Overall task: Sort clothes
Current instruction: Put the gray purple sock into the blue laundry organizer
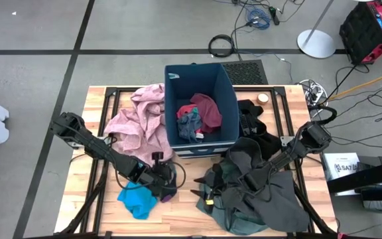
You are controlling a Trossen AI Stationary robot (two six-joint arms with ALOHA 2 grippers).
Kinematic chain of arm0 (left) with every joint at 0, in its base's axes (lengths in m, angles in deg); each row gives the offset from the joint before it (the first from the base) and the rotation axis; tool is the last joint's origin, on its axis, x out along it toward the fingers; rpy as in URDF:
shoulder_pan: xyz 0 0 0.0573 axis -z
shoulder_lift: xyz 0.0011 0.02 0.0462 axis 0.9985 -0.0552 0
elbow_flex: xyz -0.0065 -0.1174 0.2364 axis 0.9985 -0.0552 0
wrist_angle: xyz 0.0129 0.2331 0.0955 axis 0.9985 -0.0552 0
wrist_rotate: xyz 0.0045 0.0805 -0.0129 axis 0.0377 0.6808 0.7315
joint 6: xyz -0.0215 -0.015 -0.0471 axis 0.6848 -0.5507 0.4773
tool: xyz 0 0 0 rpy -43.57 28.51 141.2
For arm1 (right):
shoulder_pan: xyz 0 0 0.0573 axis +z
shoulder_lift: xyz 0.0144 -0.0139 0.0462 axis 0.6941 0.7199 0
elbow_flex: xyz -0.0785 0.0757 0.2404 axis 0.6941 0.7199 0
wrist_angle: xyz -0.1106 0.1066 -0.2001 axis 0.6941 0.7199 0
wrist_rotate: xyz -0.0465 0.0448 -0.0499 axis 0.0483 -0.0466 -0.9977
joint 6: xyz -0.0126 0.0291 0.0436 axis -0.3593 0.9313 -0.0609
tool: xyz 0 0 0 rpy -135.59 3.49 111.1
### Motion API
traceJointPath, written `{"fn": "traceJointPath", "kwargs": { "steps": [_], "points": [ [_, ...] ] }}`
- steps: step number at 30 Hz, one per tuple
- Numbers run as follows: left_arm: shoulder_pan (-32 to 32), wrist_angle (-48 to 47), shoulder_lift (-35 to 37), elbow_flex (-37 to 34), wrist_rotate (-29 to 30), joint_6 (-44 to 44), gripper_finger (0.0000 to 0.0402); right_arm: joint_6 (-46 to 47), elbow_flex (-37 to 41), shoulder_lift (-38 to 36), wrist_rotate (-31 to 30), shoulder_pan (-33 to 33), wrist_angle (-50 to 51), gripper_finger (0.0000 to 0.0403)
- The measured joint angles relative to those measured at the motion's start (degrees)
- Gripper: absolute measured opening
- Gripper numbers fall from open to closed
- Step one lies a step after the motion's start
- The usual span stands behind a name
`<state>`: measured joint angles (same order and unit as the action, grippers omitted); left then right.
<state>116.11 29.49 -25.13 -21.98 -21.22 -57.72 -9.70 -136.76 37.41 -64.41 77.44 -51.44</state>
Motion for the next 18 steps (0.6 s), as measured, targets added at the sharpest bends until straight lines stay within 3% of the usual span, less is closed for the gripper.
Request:
{"fn": "traceJointPath", "kwargs": {
  "steps": [5, 18],
  "points": [
    [0.8, 0.0, 0.3, 1.3, 0.6, -2.2, 0.0008, 0.0, 0.0, 0.0, 0.1, 0.4, 0.0, 0.0196],
    [4.2, -0.8, 11.1, 11.7, 1.7, -16.4, 0.0002, 0.5, 0.0, 0.0, 0.7, 0.5, -0.1, 0.0196]
  ]
}}
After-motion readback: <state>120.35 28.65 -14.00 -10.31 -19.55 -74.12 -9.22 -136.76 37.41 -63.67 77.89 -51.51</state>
